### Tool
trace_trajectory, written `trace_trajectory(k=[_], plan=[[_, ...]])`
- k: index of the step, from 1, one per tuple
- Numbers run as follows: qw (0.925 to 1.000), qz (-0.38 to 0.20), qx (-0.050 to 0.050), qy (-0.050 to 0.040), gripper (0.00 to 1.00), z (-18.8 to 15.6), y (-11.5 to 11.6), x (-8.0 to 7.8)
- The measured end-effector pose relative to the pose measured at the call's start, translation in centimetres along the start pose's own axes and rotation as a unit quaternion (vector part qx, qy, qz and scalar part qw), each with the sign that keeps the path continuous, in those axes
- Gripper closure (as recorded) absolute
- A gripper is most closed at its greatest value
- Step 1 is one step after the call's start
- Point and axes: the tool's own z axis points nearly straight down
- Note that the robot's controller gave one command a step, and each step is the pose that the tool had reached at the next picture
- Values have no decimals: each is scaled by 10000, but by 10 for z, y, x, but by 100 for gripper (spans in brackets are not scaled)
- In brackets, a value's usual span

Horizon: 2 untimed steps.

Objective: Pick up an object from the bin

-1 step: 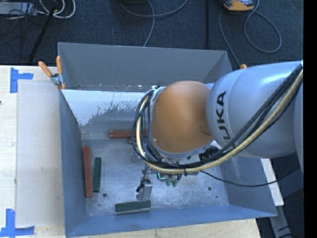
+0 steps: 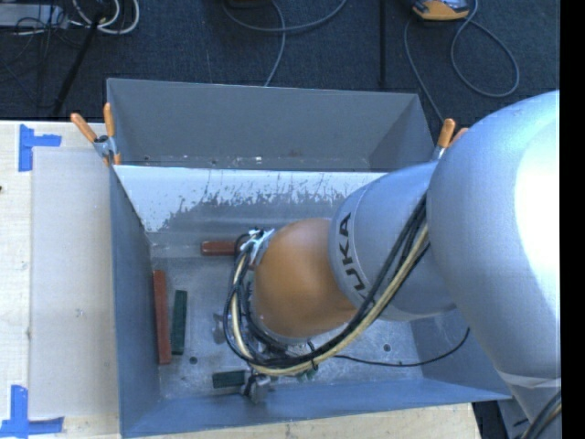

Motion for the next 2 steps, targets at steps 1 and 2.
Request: trace_trajectory(k=[1,2], plan=[[9996,-262,-6,53,0,-29,-6,-5],[9978,-653,-12,65,0,-40,1,0]])
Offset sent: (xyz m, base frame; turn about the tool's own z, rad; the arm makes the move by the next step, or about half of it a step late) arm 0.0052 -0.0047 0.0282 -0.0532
